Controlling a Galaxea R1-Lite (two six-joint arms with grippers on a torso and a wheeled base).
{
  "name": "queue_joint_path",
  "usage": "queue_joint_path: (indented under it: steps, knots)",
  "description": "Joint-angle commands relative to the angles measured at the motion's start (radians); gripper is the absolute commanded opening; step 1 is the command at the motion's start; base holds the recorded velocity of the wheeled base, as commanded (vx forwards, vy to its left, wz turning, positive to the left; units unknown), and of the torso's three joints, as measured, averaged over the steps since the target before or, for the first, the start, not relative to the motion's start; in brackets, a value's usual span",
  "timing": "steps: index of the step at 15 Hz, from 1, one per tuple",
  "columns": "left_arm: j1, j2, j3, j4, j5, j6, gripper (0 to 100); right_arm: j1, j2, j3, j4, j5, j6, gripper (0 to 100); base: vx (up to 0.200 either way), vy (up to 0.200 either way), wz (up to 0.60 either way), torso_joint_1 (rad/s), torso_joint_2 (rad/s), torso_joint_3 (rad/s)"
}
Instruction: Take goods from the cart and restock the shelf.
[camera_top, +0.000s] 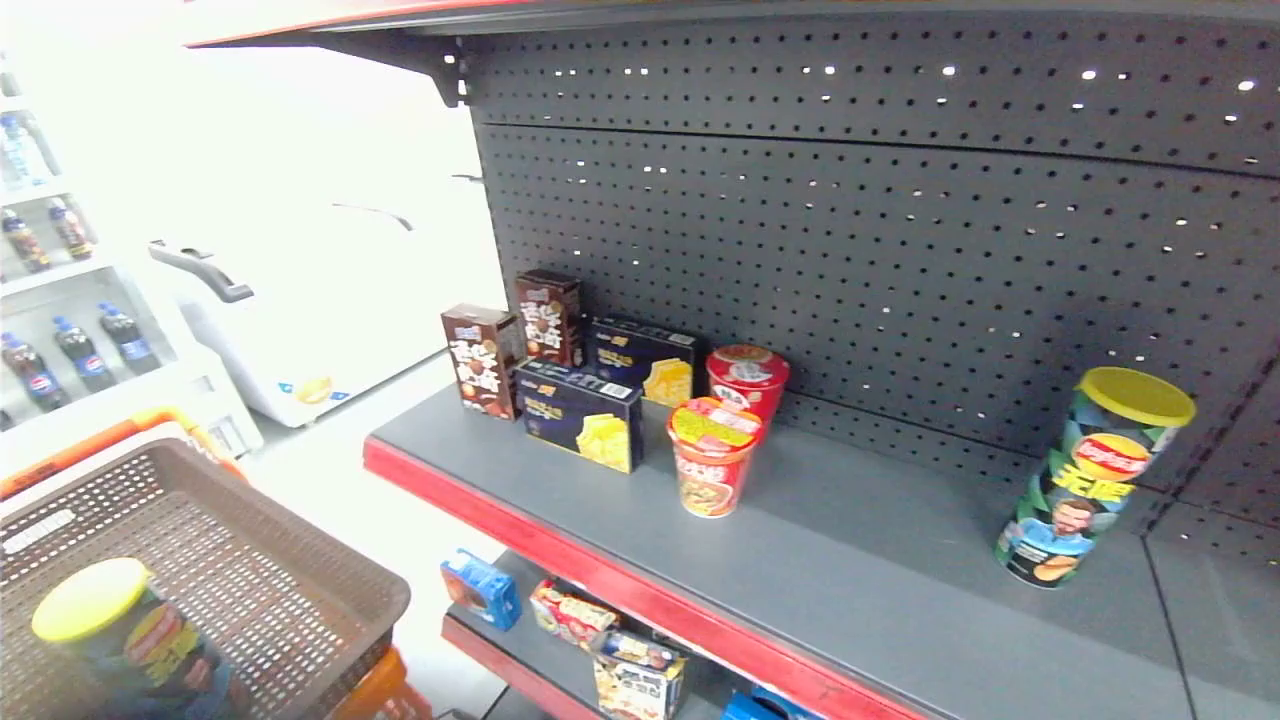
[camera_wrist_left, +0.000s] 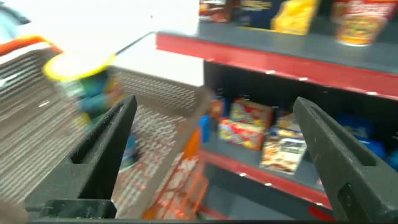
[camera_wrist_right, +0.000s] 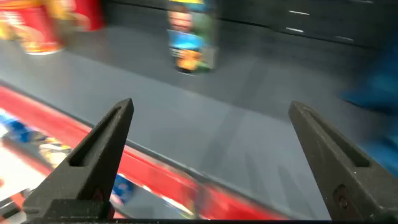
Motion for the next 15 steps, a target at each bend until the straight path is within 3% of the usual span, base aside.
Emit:
queue_joint_path:
  steps: [1,8,10,11,12,13,14,15]
  knots:
    - [0.000,0.000,0.000,0.000,0.003,-0.001,100,0.000,0.000,0.000,0.000,0.000,0.000,100,0.000,0.000,0.60,0.002,0.01,0.002]
    - [0.000,0.000,0.000,-0.001,0.001,0.003,100,0.000,0.000,0.001,-0.001,0.000,0.009,100,0.000,0.000,0.60,0.004,0.00,0.004]
    - [0.002,0.000,0.002,-0.001,0.007,0.006,100,0.000,0.000,0.001,-0.001,0.001,0.003,100,0.000,0.000,0.00,0.000,0.00,0.000]
    - [0.000,0.012,-0.121,0.005,0.015,0.061,100,0.000,0.000,0.001,-0.001,0.001,0.003,100,0.000,0.000,0.00,0.000,0.00,0.000]
    - [-0.005,0.171,-0.319,0.056,0.012,0.110,100,0.000,0.000,0.001,-0.001,0.001,0.003,100,0.000,0.000,0.00,0.000,0.00,0.000]
    - [-0.005,0.171,-0.319,0.056,0.012,0.110,100,0.000,0.000,0.001,-0.001,0.001,0.003,100,0.000,0.000,0.00,0.000,0.00,0.000]
    - [-0.014,0.457,-0.567,0.220,-0.005,0.105,100,0.000,0.000,0.001,-0.001,0.001,0.003,100,0.000,0.000,0.00,0.000,0.00,0.000]
    - [-0.020,0.506,-0.555,0.234,-0.028,0.105,100,0.000,0.000,0.001,-0.001,0.001,0.003,100,0.000,0.000,0.00,0.000,0.00,0.000]
